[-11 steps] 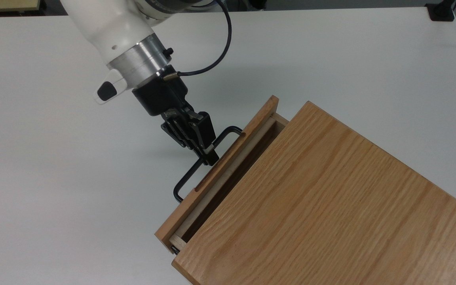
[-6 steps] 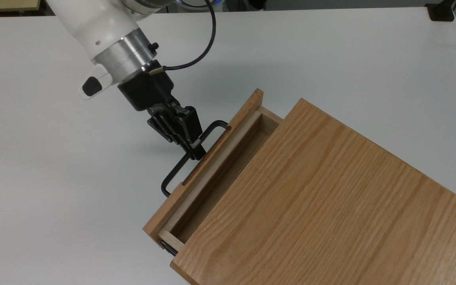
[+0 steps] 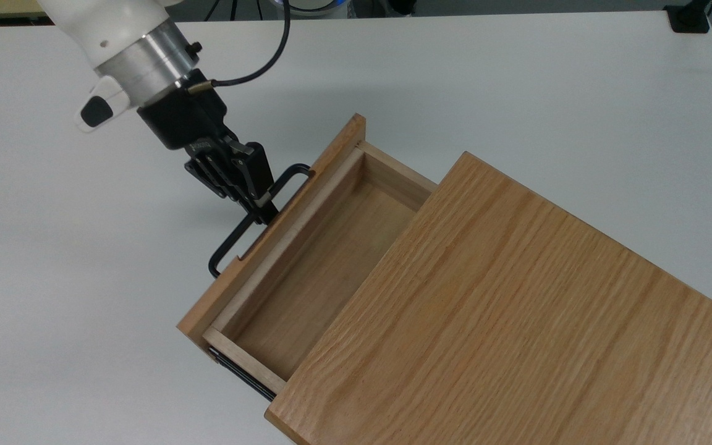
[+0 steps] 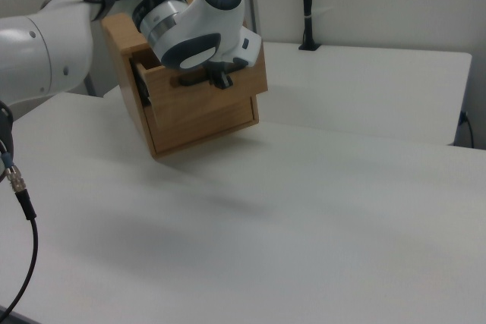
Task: Open the drawer by sliding it
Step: 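Pull the handle straight out, sliding the drawer out of the cabinet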
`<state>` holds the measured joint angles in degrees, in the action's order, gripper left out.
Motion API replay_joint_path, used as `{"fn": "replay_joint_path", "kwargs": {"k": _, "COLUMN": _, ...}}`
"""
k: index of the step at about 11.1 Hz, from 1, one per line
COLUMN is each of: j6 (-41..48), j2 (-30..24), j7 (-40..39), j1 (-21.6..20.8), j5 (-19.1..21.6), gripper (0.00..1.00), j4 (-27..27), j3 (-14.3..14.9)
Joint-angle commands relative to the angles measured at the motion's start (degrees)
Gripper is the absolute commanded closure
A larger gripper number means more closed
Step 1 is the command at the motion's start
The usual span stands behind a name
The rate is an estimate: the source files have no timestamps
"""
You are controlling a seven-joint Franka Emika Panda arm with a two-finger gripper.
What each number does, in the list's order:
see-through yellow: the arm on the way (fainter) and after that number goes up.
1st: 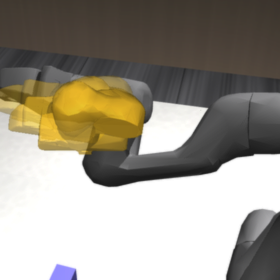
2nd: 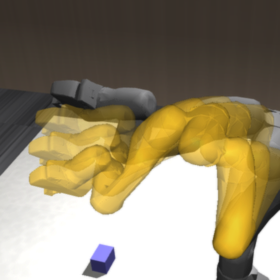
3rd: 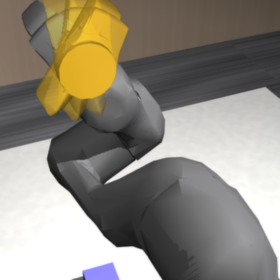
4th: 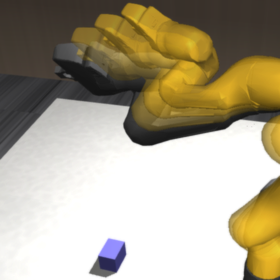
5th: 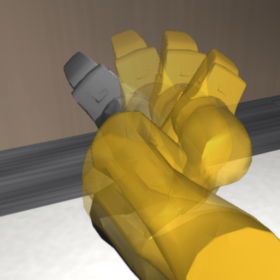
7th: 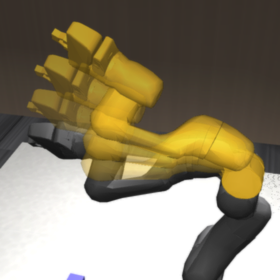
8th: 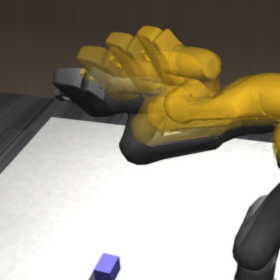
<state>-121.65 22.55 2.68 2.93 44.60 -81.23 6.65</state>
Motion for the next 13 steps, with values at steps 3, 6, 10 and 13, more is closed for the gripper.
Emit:
{"fn": "replay_joint_path", "kwargs": {"k": 3, "j6": 8.25, "j2": -4.53, "j7": -8.13, "j1": 0.59, "j5": -4.94, "gripper": 0.98, "j4": -2.35, "j3": 5.56}}
{"fn": "replay_joint_path", "kwargs": {"k": 6, "j6": 12.3, "j2": -6.11, "j7": -9.45, "j1": 0.59, "j5": -5.84, "gripper": 0.98, "j4": -2.09, "j3": 8.63}}
{"fn": "replay_joint_path", "kwargs": {"k": 10, "j6": 17.59, "j2": -7.52, "j7": -12.52, "j1": 0.68, "j5": -5.75, "gripper": 0.97, "j4": -1.74, "j3": 11.98}}
{"fn": "replay_joint_path", "kwargs": {"k": 13, "j6": 17.68, "j2": -7.79, "j7": -14.02, "j1": 1.73, "j5": -5.57, "gripper": 0.88, "j4": -1.83, "j3": 12.68}}
